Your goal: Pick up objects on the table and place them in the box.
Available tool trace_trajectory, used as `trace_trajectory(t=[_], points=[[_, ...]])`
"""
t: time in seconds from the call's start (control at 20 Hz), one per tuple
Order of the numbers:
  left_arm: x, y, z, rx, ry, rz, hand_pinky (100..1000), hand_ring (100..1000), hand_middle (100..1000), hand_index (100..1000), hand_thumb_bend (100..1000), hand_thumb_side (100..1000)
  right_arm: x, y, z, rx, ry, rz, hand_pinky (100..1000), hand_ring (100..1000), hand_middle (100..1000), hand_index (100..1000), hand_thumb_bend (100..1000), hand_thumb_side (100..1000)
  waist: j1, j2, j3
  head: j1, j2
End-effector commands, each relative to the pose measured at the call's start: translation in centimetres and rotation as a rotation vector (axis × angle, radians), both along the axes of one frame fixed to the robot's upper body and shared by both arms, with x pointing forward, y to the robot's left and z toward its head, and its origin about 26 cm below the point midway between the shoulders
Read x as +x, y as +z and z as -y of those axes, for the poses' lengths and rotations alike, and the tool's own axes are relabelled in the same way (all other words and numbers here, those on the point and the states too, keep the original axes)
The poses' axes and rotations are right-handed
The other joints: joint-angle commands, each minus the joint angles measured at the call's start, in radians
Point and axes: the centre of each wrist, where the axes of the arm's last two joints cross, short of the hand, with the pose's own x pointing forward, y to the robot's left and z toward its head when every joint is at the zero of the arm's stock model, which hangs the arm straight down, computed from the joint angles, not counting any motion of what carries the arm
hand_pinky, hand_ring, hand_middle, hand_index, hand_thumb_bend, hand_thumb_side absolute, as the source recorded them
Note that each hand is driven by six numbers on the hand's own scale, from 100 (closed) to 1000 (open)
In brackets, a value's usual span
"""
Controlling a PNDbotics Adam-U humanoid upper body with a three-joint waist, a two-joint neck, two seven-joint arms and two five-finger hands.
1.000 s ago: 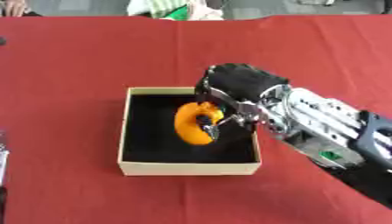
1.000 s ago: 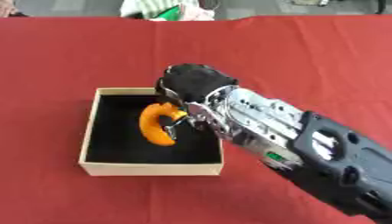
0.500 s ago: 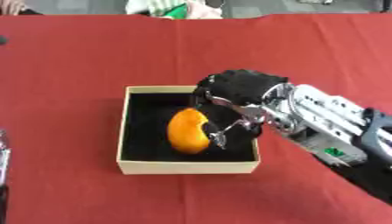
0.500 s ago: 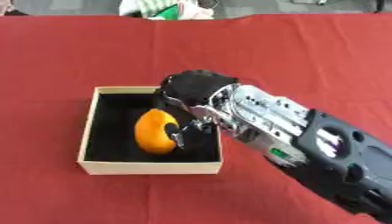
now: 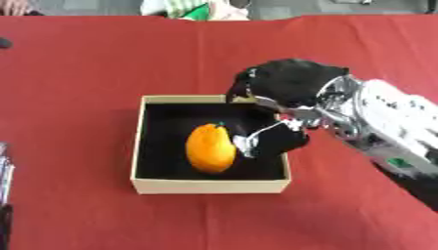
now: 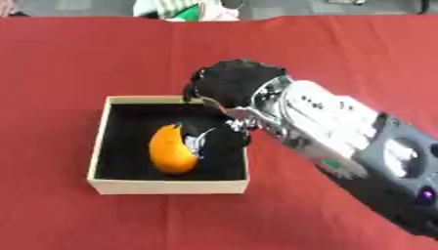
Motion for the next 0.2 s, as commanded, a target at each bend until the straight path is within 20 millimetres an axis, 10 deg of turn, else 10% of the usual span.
trace_trajectory(t=[0.05,0.2], points=[[-0.3,0.7,-0.2,0.016,0.0,0.026,453,627,664,841,115,694,-1.2,2.5,1.0,0.065,-0.014,0.095,804,853,789,863,100,543,0.004,-0.023,-0.002,0.005,0.007],[-0.3,0.9,-0.2,0.019,0.005,0.031,453,628,666,841,116,692,-1.1,3.8,1.8,0.173,-0.001,0.154,814,849,790,864,100,470,0.008,-0.024,-0.004,0.008,0.007]])
